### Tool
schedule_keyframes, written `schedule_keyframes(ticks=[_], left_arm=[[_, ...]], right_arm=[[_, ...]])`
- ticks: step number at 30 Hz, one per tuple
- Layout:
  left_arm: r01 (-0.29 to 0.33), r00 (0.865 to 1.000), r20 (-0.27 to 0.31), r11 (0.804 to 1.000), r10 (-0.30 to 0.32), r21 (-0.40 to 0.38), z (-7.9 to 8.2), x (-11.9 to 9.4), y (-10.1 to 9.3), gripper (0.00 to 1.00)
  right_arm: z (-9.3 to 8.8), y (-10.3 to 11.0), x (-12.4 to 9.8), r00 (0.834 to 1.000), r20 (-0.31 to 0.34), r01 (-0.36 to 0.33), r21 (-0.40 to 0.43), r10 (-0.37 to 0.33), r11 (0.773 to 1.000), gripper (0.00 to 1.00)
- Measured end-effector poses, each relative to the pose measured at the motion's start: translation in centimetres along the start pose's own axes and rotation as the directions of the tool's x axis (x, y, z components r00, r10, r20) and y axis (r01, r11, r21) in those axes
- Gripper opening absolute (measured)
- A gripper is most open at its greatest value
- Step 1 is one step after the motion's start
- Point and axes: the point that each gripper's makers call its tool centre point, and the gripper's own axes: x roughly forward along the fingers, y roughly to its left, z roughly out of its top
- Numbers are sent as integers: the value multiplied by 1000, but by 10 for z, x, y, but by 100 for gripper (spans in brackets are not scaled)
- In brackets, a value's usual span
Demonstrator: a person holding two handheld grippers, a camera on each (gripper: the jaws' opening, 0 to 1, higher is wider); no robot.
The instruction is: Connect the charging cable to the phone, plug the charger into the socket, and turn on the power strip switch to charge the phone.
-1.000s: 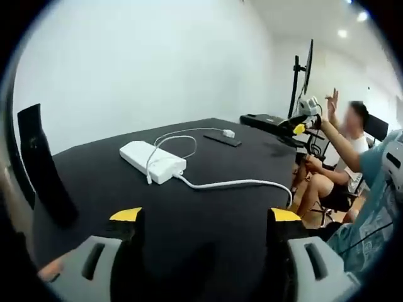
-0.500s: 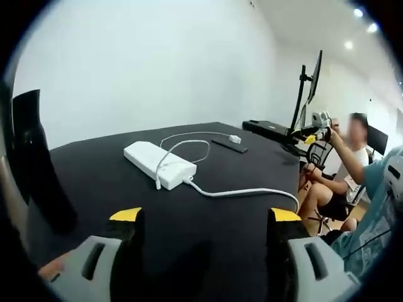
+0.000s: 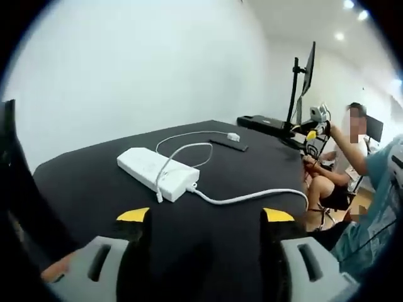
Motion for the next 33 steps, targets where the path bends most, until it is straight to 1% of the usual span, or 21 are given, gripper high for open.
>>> schedule_keyframes(ticks=[1, 4, 5, 6, 7, 8, 9, 10, 12, 13, 14, 15, 17, 18, 19, 21, 22, 23, 26, 28, 33], left_arm=[[9, 1000, 6, 1000, -9, -4, 2, 6, 8, 64], [33, 999, 38, 999, -33, 10, 8, 18, 17, 60], [40, 997, 62, 999, -42, 35, 11, 22, 20, 58], [40, 996, 75, 998, -43, 41, 13, 24, 28, 56], [38, 996, 76, 998, -41, 41, 13, 28, 35, 54], [39, 996, 78, 999, -42, 34, 14, 31, 45, 51], [46, 995, 85, 999, -48, 21, 15, 33, 49, 50], [50, 995, 89, 999, -51, 3, 16, 38, 54, 50], [50, 995, 91, 999, -50, -1, 17, 46, 62, 50], [44, 995, 88, 999, -44, 2, 17, 50, 61, 50], [-2, 997, 77, 1000, 0, 28, 17, 54, 70, 50], [-7, 997, 76, 999, 4, 41, 18, 55, 71, 49], [-29, 998, 58, 994, 23, 108, 21, 60, 76, 49], [-16, 999, 39, 987, 10, 162, 23, 61, 77, 48], [4, 999, 38, 988, -10, 155, 27, 61, 74, 47], [87, 994, 59, 986, -97, 140, 42, 62, 65, 47], [114, 991, 49, 983, -122, 141, 44, 62, 63, 47], [108, 993, 37, 982, -116, 158, 46, 64, 58, 46], [97, 995, 2, 979, -99, 180, 44, 72, 67, 38], [84, 996, -32, 975, -79, 207, 35, 79, 61, 35], [89, 995, -55, 976, -80, 197, 32, 92, 71, 30]], right_arm=[[-1, 1, 0, 1000, -2, 2, 1, -2, 1000, 69], [-2, 0, 0, 1000, -4, 5, 6, -5, 1000, 69], [-3, 1, -1, 1000, -3, 6, 9, -6, 1000, 69], [-3, 2, -1, 1000, 2, 10, 15, -10, 1000, 69], [-3, 1, -2, 1000, 5, 12, 20, -12, 1000, 69], [-3, 0, -3, 1000, 7, 15, 28, -15, 999, 69], [-3, 0, -3, 1000, 7, 17, 30, -17, 999, 69], [-4, 3, -3, 1000, 8, 21, 31, -21, 999, 69], [-5, 4, -3, 1000, 8, 26, 35, -27, 999, 69], [-5, 4, -3, 1000, 11, 29, 36, -29, 999, 69], [-6, 6, -2, 999, 12, 29, 39, -30, 999, 69], [-7, 9, 0, 1000, 13, 28, 44, -28, 999, 69], [-9, 13, 2, 1000, 10, 26, 44, -27, 999, 69], [-10, 14, 3, 1000, 7, 26, 43, -26, 999, 69], [-11, 13, 4, 1000, 5, 25, 42, -25, 999, 69], [-12, 13, 5, 1000, 3, 25, 44, -25, 999, 69], [-12, 13, 6, 1000, 6, 25, 47, -25, 999, 68], [-12, 14, 6, 1000, 7, 24, 49, -25, 999, 68], [-11, 18, 8, 1000, 11, 23, 50, -23, 998, 68], [-11, 20, 8, 1000, 11, 19, 47, -20, 999, 68], [-9, 23, 7, 1000, 15, 16, 47, -17, 999, 68]])
